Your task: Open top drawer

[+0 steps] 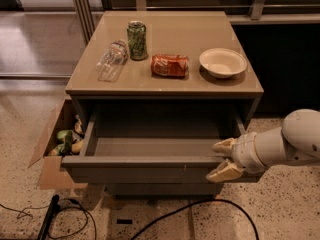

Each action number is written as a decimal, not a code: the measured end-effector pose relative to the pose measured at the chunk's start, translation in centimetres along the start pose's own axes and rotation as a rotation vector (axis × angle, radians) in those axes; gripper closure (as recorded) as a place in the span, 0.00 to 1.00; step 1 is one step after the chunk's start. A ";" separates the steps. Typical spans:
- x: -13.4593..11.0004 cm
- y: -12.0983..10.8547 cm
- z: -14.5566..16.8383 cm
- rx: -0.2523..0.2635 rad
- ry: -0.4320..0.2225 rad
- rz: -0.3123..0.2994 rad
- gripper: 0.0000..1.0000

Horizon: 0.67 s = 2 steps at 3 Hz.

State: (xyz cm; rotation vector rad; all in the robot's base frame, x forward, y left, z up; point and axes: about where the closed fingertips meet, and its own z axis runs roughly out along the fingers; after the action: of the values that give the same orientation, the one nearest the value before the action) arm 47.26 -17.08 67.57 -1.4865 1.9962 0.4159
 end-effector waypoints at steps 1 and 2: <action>0.0 0.0 0.0 0.000 0.000 0.000 0.03; 0.0 0.0 0.0 0.000 0.000 0.000 0.26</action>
Offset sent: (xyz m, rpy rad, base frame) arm 0.0000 0.0000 0.0000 0.0000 0.0000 0.0001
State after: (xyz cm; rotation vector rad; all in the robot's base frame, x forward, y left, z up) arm 47.25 -17.08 67.57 -1.4866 1.9962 0.4160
